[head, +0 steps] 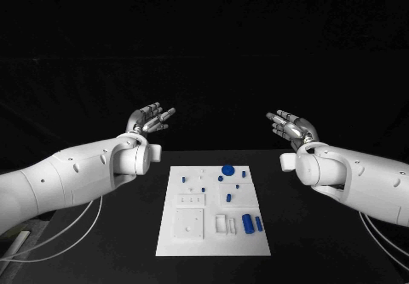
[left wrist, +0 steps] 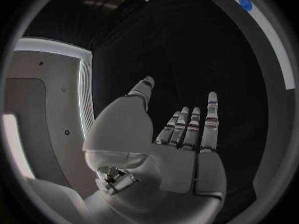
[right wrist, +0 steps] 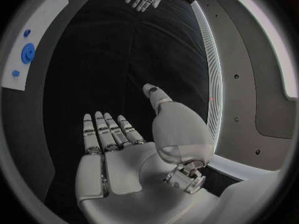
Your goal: Assemble the parts on the task board
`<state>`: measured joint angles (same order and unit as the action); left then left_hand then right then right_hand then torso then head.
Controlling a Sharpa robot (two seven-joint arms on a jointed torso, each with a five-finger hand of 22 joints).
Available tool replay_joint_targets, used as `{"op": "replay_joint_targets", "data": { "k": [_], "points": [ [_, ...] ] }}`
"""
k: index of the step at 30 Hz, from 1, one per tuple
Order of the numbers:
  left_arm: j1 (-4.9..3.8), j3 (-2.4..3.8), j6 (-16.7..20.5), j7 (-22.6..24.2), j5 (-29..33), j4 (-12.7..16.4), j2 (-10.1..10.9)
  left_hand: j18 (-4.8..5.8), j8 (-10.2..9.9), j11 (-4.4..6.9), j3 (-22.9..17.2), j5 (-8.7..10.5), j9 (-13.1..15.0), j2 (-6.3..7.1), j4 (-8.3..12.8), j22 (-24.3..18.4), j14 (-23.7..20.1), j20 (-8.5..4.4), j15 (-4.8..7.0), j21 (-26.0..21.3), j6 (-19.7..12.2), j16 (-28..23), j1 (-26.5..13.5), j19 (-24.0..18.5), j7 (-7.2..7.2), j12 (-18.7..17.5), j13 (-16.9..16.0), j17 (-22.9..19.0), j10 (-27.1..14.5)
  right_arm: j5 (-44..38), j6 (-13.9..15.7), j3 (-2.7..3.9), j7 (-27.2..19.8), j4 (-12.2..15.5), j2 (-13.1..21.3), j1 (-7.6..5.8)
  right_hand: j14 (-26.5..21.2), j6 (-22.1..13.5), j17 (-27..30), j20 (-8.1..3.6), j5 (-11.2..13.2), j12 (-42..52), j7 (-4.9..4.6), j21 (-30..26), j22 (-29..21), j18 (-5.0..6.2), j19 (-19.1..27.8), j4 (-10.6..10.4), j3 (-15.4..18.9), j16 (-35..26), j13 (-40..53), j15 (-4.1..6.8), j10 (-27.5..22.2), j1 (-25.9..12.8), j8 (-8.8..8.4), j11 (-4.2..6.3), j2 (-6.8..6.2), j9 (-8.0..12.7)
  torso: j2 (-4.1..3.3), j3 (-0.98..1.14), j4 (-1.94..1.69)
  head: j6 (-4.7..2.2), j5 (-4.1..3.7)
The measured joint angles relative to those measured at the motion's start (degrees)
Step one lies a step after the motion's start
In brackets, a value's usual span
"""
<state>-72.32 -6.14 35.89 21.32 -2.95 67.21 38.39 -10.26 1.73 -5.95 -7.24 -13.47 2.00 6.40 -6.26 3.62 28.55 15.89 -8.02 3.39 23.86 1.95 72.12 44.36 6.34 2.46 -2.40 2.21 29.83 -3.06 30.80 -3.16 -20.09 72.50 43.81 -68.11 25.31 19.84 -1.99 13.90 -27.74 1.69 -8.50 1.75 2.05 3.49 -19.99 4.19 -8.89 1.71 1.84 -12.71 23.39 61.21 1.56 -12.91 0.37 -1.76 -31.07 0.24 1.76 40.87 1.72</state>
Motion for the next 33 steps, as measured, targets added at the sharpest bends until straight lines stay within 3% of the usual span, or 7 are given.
{"op": "replay_joint_targets", "data": {
  "k": [9,15,19,21,25,27,33],
  "points": [
    [-4.90,-2.19,-7.2,-6.0,-3.3,-9.4,-2.5,-0.89,0.0,-0.29,-0.4,-0.54,0.1,0.19,-0.4,0.1,1.1,0.59,-0.18,0.0,1.0,0.0,2.5,1.6,0.21,0.2,-0.1,0.1,1.3,-3.3,-10.8,-1.01,6.6,-6.2,-0.4,-2.71,1.7,1.6,-0.1,0.25,-0.9,0.0,-0.20,0.2,0.1,0.00,-1.2,0.5,-0.5,0.3,0.1,-0.51,1.7,2.9,0.22,-0.50,0.07,-0.1,0.01,0.00,0.10,0.08,0.02],
    [-5.31,-2.44,-9.6,-8.0,-4.5,-9.9,-2.6,-0.88,0.2,-0.51,-0.5,-0.54,0.1,0.09,-0.3,0.1,2.4,0.58,-0.42,0.1,2.0,0.2,2.6,1.8,0.59,0.2,-0.1,0.1,2.2,-5.8,-13.4,-1.09,8.5,-7.7,-0.8,-2.83,4.7,3.4,-0.3,0.16,-0.4,0.2,-0.23,0.5,0.3,0.00,-3.4,1.8,-0.5,0.3,0.2,-1.07,3.8,4.9,0.22,-0.92,-0.05,-0.2,0.01,0.00,0.13,-0.36,0.63],
    [-5.26,-2.48,-10.7,-8.7,-4.8,-9.6,-2.5,-1.78,0.7,-1.71,0.3,-0.54,0.5,-1.71,1.7,0.4,12.3,0.28,-0.94,0.7,7.3,1.1,2.5,5.0,1.74,1.0,-0.4,0.7,9.4,-9.5,-13.6,-1.09,9.3,-8.5,-1.3,-2.83,12.3,9.5,-0.7,-0.48,1.1,0.5,-0.54,1.5,0.9,1.36,-11.1,3.2,0.7,0.8,0.5,-0.65,9.8,8.1,0.78,-0.44,-0.59,-0.6,0.02,0.00,0.16,-0.61,1.11],
    [-5.26,-2.48,-11.0,-8.8,-5.0,-9.2,-2.2,-1.78,1.3,-2.40,0.8,-0.54,0.9,-3.20,3.3,0.8,23.0,-1.48,-1.41,2.1,15.1,2.5,2.5,8.1,2.41,2.2,-0.8,1.4,18.9,-12.0,-13.6,-1.09,9.6,-9.0,-1.8,-2.83,19.1,15.2,-1.0,-1.06,2.2,0.7,-1.07,2.1,1.2,1.86,-16.3,3.9,1.4,1.1,0.8,0.17,15.5,9.6,0.98,0.31,-0.52,-0.8,0.02,0.00,0.15,-0.63,1.32],
    [-5.27,-2.55,-11.8,-9.0,-5.3,-7.8,-1.0,3.21,2.1,-2.08,1.5,-1.15,2.0,-5.12,5.9,1.8,34.3,-8.13,0.41,5.6,29.4,5.4,3.6,15.1,2.53,1.7,-1.0,1.6,29.7,-20.1,-13.6,-1.09,10.0,-10.6,-3.4,-2.83,33.4,28.4,-2.0,-3.31,3.4,1.6,-1.37,4.5,2.0,2.28,-28.8,5.4,0.8,1.7,1.5,2.79,31.3,10.6,1.47,2.54,-0.36,-1.5,0.02,-0.02,0.13,-0.59,1.63],
    [-5.28,-2.57,-12.0,-9.0,-5.6,-6.6,0.0,3.32,2.1,-1.15,0.7,-1.38,2.2,-5.72,6.8,2.3,37.2,-9.86,1.79,7.0,33.0,7.3,4.5,17.3,2.08,1.7,-1.0,1.9,33.9,-25.2,-13.5,-1.08,10.1,-11.3,-4.2,-2.84,39.2,35.6,-3.0,-5.27,3.6,1.6,-0.68,5.9,2.2,2.27,-33.5,6.4,-0.5,2.3,1.6,4.96,35.5,11.1,2.03,3.96,-0.29,-2.0,-0.04,-0.04,0.13,-0.56,1.79],
    [-5.34,-2.58,-12.5,-9.2,-6.9,-2.4,2.6,5.00,2.4,1.36,-0.9,-1.55,3.0,-5.57,8.7,4.7,41.6,-13.08,4.67,11.2,38.4,12.4,6.5,21.0,0.53,1.7,-1.0,3.3,41.3,-39.6,-13.3,-1.07,10.4,-12.1,-6.1,-3.34,51.9,40.9,-6.6,-10.55,5.4,1.6,0.37,9.8,3.2,2.27,-44.5,8.1,-4.9,3.5,1.6,9.86,42.4,11.3,2.04,6.67,-0.91,-2.1,-0.59,-0.17,0.00,-0.73,1.93]
  ]
}}
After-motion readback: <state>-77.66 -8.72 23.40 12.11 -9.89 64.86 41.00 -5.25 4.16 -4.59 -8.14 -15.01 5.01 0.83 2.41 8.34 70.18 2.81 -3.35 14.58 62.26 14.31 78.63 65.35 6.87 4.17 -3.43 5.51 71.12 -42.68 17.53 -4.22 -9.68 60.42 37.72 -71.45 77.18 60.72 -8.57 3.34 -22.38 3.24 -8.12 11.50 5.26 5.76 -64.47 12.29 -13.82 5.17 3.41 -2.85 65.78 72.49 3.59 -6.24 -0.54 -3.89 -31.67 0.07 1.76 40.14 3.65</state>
